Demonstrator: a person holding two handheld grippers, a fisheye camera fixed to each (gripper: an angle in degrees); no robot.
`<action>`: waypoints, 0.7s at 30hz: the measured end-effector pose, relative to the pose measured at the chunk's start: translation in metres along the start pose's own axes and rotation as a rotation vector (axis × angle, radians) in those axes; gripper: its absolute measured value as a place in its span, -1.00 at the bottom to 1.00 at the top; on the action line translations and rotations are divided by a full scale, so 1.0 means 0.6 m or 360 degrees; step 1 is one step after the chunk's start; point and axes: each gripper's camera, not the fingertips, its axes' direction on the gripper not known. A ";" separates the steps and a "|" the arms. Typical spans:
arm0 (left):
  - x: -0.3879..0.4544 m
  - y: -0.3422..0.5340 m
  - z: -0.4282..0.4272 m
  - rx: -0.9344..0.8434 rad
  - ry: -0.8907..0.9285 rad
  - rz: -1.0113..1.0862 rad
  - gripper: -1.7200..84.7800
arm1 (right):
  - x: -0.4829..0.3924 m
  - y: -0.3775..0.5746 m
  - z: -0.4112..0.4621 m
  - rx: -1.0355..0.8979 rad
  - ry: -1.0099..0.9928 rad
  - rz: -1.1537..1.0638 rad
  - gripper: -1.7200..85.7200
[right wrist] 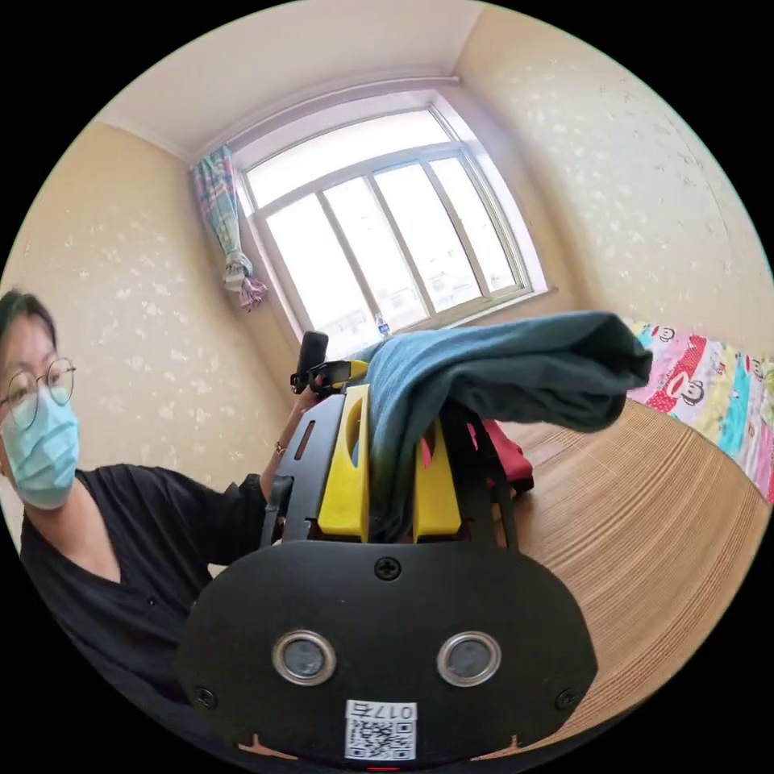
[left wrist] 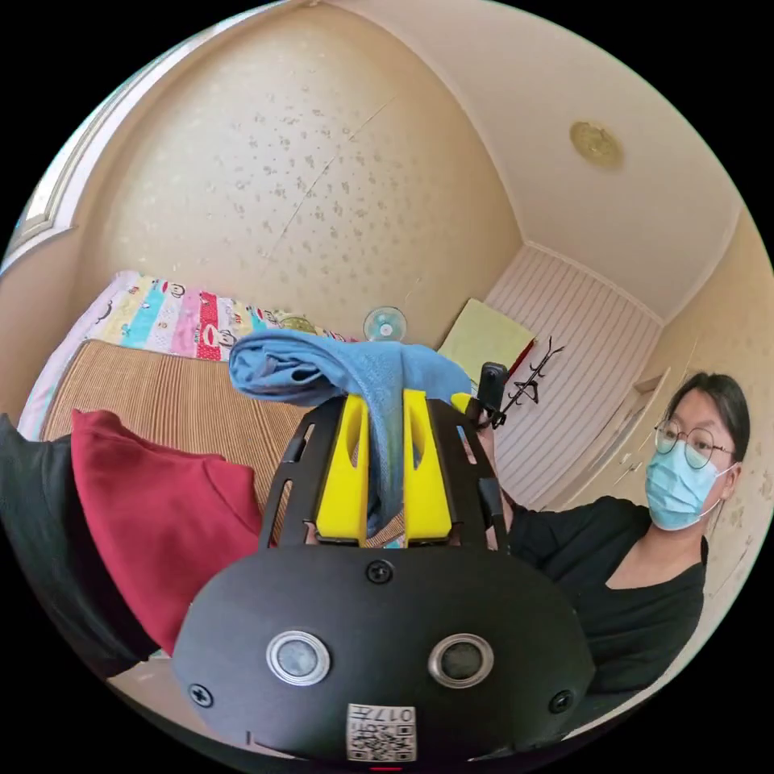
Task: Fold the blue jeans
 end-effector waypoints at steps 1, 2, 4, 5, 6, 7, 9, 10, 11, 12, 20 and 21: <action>-0.037 0.011 -0.024 -0.0033 -0.0063 -0.0133 -0.80 | 0.027 0.000 0.051 -0.0026 -0.0046 0.0120 -0.81; -0.055 0.020 -0.033 -0.0053 -0.0108 -0.0204 -0.80 | 0.040 0.004 0.076 -0.0046 -0.0058 0.0170 -0.81; -0.107 0.080 -0.057 -0.0134 -0.0363 -0.0388 -0.79 | 0.089 0.043 0.179 -0.0177 -0.0056 0.0334 -0.81; -0.118 0.097 -0.060 -0.0161 -0.0424 -0.0425 -0.79 | 0.100 0.058 0.203 -0.0219 -0.0053 0.0375 -0.81; -0.144 0.136 -0.062 -0.0230 -0.0534 -0.0538 -0.78 | 0.121 0.091 0.248 -0.0323 -0.0052 0.0471 -0.81; -0.167 0.175 -0.064 -0.0277 -0.0576 -0.0630 -0.77 | 0.140 0.126 0.286 -0.0444 -0.0064 0.0566 -0.80; -0.183 0.226 -0.072 -0.0198 -0.0436 -0.0665 -0.76 | 0.151 0.169 0.301 -0.0413 -0.0108 0.0610 -0.80; -0.188 0.253 -0.080 -0.0095 -0.0320 -0.0688 -0.76 | 0.151 0.182 0.291 -0.0321 -0.0165 0.0579 -0.80; -0.189 0.265 -0.083 -0.0047 -0.0278 -0.0700 -0.76 | 0.152 0.184 0.286 -0.0300 -0.0181 0.0564 -0.80; -0.188 0.285 -0.088 0.0037 -0.0256 -0.0717 -0.76 | 0.153 0.181 0.281 -0.0318 -0.0190 0.0542 -0.80; -0.038 0.387 -0.062 0.0369 -0.0964 -0.0387 -0.71 | 0.077 0.181 0.188 -0.0605 -0.0176 0.0294 -0.70; -0.008 0.412 -0.053 0.0418 -0.1060 -0.0353 -0.73 | 0.060 0.208 0.157 -0.0623 -0.0162 0.0237 -0.72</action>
